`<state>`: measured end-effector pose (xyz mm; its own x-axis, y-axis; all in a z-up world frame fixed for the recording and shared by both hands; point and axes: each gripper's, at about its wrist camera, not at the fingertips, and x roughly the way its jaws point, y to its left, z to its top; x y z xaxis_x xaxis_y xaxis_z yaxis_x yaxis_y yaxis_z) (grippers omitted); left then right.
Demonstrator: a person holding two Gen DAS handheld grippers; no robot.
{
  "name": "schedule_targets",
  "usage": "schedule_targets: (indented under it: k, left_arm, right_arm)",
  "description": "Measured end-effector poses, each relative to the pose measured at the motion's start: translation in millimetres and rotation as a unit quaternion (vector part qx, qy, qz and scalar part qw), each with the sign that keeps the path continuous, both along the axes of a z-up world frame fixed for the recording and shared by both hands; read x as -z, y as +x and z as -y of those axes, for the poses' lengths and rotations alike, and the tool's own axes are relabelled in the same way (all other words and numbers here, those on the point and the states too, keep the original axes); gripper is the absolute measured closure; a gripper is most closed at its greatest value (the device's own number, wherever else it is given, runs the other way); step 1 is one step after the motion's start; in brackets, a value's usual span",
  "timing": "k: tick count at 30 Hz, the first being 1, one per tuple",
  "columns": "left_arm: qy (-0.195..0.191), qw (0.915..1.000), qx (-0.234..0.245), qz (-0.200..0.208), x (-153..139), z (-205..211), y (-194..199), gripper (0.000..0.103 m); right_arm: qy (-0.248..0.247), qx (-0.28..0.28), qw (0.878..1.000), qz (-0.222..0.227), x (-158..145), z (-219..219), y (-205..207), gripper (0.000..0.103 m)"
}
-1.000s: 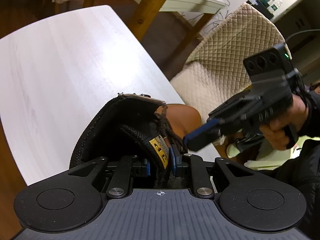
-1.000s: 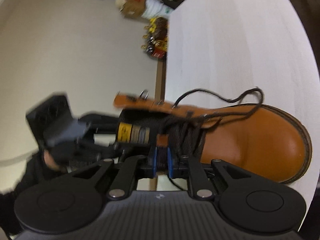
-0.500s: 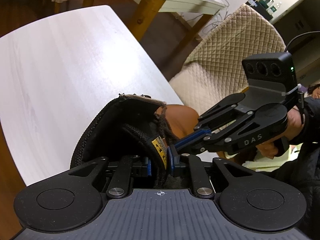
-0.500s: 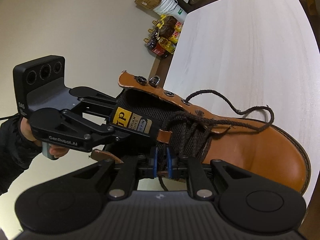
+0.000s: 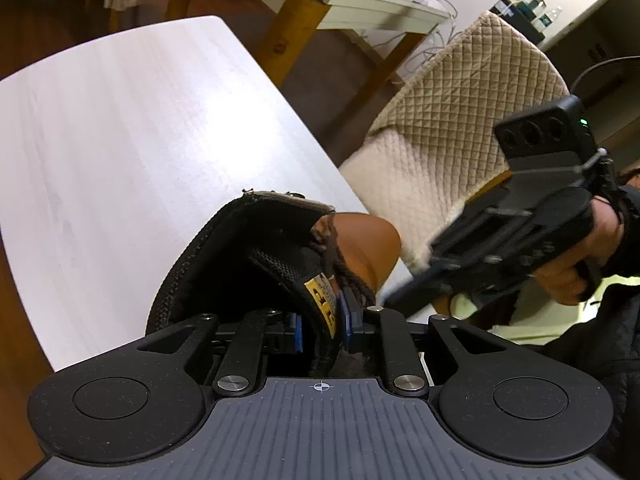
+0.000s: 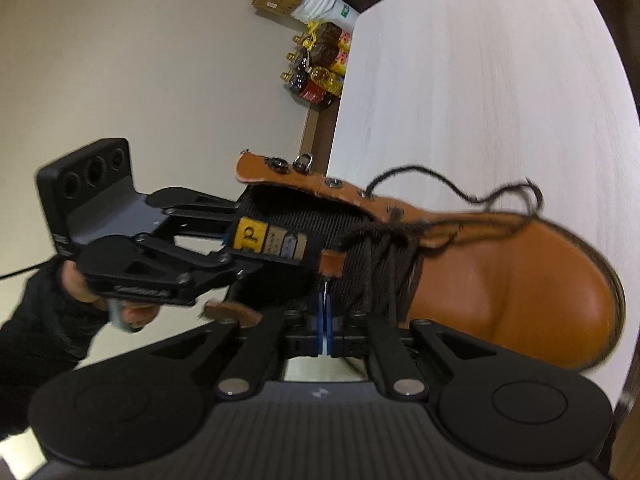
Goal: Lace up shoes with both hands
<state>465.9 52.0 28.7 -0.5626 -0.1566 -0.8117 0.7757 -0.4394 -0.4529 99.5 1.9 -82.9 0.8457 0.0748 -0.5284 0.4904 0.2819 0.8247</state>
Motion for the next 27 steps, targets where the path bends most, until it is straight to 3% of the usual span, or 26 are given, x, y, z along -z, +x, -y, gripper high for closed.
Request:
schedule_targets:
  k: [4, 7, 9, 11, 15, 22, 27]
  left_arm:
    - [0.0, 1.0, -0.002, 0.0, 1, 0, 0, 0.084]
    - [-0.001, 1.0, -0.001, 0.001, 1, 0, -2, 0.084]
    - [-0.002, 1.0, -0.001, 0.001, 1, 0, -1, 0.084]
    - [-0.002, 1.0, 0.0, 0.001, 1, 1, -1, 0.084]
    - [-0.004, 1.0, 0.001, 0.003, 1, 1, -2, 0.084]
    - [-0.005, 1.0, -0.001, 0.001, 1, -1, 0, 0.084]
    - [-0.007, 1.0, -0.004, -0.004, 3, -2, 2, 0.084]
  right_arm:
    - [0.021, -0.036, 0.999, -0.009, -1, -14, -7, 0.101]
    - [0.012, -0.045, 0.999, -0.024, 1, -24, -12, 0.093]
    - [0.002, -0.019, 1.0, -0.023, 0, -21, -16, 0.087]
    - [-0.013, 0.012, 1.0, -0.018, -3, -14, -18, 0.087]
    - [-0.021, 0.021, 0.999, -0.012, -1, -1, -6, 0.087]
    - [-0.025, -0.001, 0.999, -0.03, 5, 8, 19, 0.088]
    - [0.001, -0.008, 1.0, -0.016, 7, 11, 23, 0.088]
